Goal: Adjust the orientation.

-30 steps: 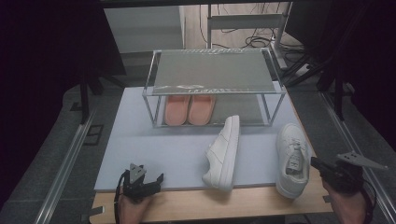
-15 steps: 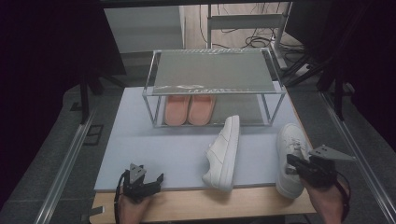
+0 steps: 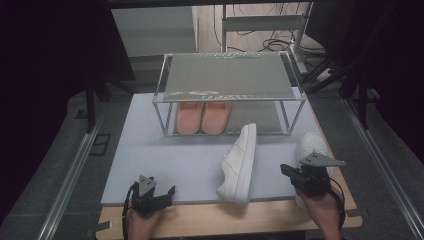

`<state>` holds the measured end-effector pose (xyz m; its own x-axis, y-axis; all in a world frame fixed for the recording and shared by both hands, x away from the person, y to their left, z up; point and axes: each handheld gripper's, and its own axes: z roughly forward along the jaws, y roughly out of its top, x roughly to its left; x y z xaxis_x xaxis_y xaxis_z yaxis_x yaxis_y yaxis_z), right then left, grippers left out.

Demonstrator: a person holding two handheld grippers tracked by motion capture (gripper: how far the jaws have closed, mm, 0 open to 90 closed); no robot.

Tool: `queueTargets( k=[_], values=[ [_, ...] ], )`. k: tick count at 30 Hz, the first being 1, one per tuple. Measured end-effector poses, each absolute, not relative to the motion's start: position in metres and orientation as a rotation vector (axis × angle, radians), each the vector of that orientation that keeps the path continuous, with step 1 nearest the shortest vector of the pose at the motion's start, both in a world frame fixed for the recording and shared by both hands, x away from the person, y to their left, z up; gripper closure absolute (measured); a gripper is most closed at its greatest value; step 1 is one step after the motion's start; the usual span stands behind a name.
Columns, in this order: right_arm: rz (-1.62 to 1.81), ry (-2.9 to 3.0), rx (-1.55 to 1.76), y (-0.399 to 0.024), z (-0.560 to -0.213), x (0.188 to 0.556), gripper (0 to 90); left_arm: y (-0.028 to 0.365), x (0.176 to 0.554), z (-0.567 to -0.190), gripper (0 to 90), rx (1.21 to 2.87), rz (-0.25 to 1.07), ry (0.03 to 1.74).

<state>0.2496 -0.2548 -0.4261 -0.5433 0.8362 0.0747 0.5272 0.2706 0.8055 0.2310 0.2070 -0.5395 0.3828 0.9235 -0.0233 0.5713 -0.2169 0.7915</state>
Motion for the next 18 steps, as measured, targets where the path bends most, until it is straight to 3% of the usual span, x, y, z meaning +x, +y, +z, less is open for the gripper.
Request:
queueTargets(
  k=[18],
  values=[
    [1.206, 2.302, 1.13, -0.191, -0.435, 0.266, 88.7, 0.207, 0.231, -0.54, 12.8, 1.901, 0.605, 1.29]
  ],
)
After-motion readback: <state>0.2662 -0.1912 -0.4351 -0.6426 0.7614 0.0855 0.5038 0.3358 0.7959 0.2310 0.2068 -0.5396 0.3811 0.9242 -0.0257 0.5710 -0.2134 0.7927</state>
